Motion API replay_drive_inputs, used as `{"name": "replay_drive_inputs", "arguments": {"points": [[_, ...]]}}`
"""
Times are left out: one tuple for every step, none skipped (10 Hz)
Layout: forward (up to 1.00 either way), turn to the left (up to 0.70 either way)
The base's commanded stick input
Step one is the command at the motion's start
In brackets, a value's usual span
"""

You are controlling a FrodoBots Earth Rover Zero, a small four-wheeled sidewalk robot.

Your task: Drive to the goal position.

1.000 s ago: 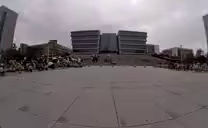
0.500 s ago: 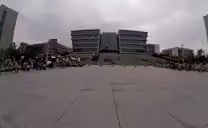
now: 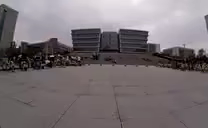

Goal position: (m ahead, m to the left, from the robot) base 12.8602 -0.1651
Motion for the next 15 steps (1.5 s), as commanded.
{"name": "replay_drive_inputs", "arguments": {"points": [[0.7,0.0],[0.7,0.0],[0.7,0.0],[0.7,0.0],[0.7,0.0],[0.7,0.0],[0.7,0.0],[0.7,0.0],[0.7,0.0],[0.7,0.0],[0.7,0.0],[0.7,0.0],[0.7,0.0],[0.7,0.0],[0.7,0.0]]}}
